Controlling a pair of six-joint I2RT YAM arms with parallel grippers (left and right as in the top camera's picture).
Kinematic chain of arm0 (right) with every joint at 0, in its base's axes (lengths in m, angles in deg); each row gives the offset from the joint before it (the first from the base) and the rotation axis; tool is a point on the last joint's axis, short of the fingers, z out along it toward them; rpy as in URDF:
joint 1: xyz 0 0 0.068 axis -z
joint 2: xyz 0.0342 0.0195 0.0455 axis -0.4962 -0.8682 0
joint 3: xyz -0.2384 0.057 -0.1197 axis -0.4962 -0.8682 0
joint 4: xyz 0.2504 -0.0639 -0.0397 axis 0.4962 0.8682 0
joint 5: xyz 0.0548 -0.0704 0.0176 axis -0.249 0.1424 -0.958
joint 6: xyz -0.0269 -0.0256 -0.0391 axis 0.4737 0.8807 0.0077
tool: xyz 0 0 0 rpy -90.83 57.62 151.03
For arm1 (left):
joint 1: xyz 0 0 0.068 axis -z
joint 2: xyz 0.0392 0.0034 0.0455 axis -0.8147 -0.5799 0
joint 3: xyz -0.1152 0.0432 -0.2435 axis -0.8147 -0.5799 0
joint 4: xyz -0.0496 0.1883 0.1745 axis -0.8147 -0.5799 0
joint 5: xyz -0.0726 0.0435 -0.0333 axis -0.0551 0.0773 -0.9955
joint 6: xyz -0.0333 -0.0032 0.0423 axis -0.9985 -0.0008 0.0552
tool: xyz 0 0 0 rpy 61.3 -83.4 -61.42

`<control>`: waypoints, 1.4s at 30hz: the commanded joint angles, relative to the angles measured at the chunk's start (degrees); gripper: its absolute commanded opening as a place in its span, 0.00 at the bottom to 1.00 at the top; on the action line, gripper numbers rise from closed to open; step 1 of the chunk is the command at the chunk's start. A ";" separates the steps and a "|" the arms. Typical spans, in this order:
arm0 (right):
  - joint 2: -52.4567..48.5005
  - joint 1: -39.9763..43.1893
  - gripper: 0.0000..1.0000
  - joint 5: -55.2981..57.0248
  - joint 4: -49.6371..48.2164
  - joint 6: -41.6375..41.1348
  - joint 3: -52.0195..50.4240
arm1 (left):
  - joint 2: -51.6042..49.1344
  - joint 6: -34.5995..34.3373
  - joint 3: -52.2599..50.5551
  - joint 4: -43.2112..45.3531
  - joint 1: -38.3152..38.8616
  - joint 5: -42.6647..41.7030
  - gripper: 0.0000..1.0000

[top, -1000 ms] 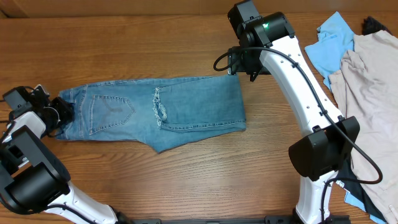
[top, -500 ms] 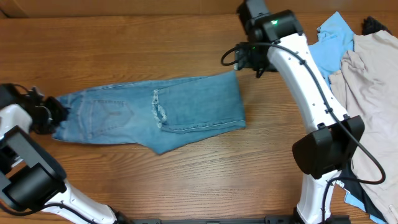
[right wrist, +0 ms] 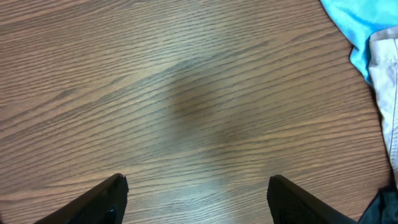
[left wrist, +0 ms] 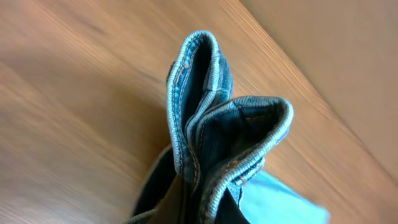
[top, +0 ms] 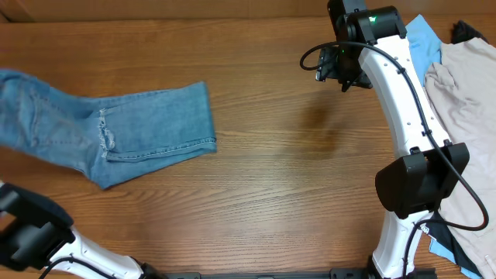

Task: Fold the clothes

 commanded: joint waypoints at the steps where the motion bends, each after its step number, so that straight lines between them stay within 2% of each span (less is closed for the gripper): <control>1: 0.07 -0.26 0.75 -0.96 0.20 0.17 0.35 | 0.72 -0.37 1.33 -3.52 9.20 -4.63 0.04; 6: 0.07 -0.26 0.75 -1.40 0.87 0.17 0.35 | 0.70 -0.44 1.27 -5.07 20.39 -2.12 0.04; 10: 0.07 -0.26 0.75 -1.40 1.03 0.17 0.35 | 0.66 -0.61 1.03 -6.80 31.43 12.31 0.04; 15: 0.07 -0.26 0.75 -1.40 1.22 0.17 0.35 | 0.42 -1.31 -1.73 -7.56 40.50 20.00 0.04; 27: 0.07 -0.26 0.75 -1.42 2.08 0.17 0.35 | 0.22 -5.95 -11.61 -5.35 48.09 20.39 0.04; 31: 0.07 -0.26 0.75 -1.68 2.03 0.15 0.35 | 0.22 -8.74 -12.92 -3.87 49.57 15.28 0.04; 32: 0.07 -0.26 0.75 -2.47 2.01 0.20 0.35 | 0.24 -9.14 -12.94 -3.41 50.10 13.46 0.10; 33: 0.07 -0.26 0.75 -2.93 2.01 0.20 0.33 | 0.22 -9.29 -12.94 -3.04 50.53 12.33 0.34; 35: 0.07 -0.26 0.75 -3.08 2.08 0.37 0.33 | 0.24 -9.25 -12.92 -1.77 51.69 9.22 0.63; 39: 0.07 -0.26 0.75 -3.10 2.64 0.85 0.33 | 0.28 -7.91 -12.85 0.85 52.17 5.40 0.70; 42: 0.07 -0.33 0.75 -5.97 3.17 2.75 0.33 | 0.42 -7.91 -12.57 1.44 51.04 5.60 0.70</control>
